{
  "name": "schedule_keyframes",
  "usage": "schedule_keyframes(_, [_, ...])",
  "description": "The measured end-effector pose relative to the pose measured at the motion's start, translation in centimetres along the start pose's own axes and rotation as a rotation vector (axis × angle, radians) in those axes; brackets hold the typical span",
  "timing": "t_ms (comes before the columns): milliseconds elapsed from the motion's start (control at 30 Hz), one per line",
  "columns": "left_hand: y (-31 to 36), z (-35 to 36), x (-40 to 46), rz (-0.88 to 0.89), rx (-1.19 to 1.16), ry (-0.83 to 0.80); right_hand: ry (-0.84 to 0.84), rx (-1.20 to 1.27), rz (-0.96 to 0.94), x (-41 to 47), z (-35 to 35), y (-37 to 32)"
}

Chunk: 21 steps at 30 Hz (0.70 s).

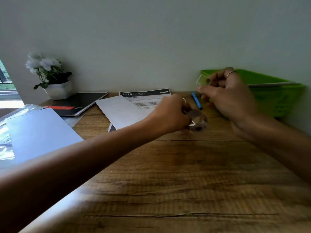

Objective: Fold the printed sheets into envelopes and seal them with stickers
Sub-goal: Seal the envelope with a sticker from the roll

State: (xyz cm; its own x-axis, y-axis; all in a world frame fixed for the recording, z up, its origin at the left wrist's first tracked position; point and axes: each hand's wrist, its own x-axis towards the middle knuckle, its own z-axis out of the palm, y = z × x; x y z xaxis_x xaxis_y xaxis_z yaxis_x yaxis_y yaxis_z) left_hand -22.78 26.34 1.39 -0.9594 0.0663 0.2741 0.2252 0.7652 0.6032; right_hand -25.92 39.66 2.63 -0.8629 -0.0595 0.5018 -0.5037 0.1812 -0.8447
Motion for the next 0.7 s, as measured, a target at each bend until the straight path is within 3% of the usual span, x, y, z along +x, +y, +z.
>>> schedule_keyframes(200, [1.6,2.2,1.2,0.053,0.149,0.001,0.001,0.011,0.048,0.9,-0.9,0.6])
schedule_keyframes(400, [2.3,3.2,1.5,-0.075,-0.139,-0.133,-0.042,0.081,0.135,1.4,-1.5,0.9])
schedule_keyframes(500, [2.3,3.1,1.3,-0.095,-0.161,-0.137,-0.09,0.095,0.164,1.5,-1.7,0.8])
schedule_keyframes(700, [0.4,0.0,-0.8,-0.056,0.069,-0.044,-0.197,0.111,0.157,1.1,-1.3,0.5])
